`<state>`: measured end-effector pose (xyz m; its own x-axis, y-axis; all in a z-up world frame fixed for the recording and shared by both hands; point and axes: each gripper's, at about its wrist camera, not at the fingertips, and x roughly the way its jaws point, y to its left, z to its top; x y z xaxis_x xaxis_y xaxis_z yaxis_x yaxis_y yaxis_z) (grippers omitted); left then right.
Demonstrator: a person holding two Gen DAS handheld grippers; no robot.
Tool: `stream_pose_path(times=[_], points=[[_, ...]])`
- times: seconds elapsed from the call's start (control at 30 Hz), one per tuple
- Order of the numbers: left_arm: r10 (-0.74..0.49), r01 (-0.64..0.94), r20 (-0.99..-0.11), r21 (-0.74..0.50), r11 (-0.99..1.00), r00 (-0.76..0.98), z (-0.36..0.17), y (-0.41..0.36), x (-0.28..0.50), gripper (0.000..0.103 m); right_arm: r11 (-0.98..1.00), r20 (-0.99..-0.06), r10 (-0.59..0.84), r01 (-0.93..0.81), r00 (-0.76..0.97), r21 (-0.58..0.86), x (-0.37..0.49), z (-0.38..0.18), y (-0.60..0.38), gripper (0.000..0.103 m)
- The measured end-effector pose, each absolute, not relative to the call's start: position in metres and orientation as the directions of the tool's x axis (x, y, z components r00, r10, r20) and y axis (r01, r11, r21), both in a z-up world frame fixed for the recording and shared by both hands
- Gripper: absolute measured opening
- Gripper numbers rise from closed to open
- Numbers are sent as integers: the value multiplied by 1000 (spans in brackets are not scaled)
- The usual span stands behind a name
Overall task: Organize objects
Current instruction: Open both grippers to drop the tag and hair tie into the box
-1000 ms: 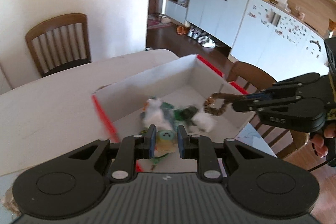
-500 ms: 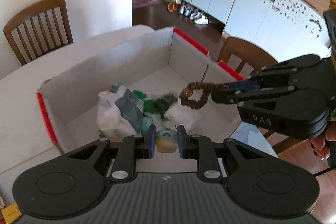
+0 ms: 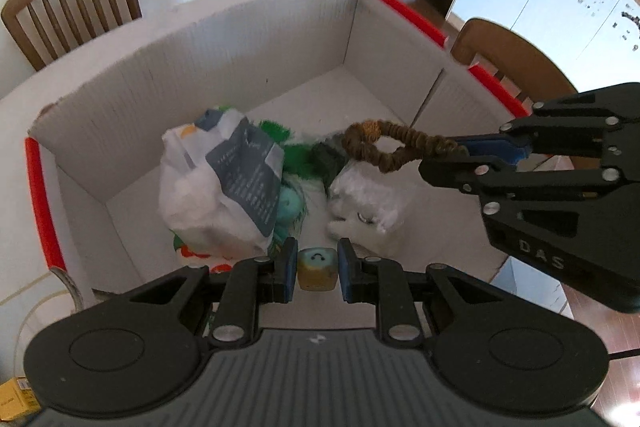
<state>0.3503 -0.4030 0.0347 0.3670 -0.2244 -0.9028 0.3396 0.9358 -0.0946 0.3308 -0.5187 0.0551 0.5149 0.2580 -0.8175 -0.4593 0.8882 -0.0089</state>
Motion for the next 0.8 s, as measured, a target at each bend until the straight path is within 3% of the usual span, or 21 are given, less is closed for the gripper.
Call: stream_pose_path(times=[0.23,0.57,0.8], points=[[-209,324,-922,-99,941,325,25,-402,352,21,878,-815,248,-477,524,-40,327,54,-519,17],[-220,302,-917,-117,946,332,30,-396,350,21,892,-793,275,-452,544,0,323,66,-531,20],[-237,285,-897,-132,949,374,48,-388,338,42,899,-773,294,-438,562,23,314,77,-534,21]])
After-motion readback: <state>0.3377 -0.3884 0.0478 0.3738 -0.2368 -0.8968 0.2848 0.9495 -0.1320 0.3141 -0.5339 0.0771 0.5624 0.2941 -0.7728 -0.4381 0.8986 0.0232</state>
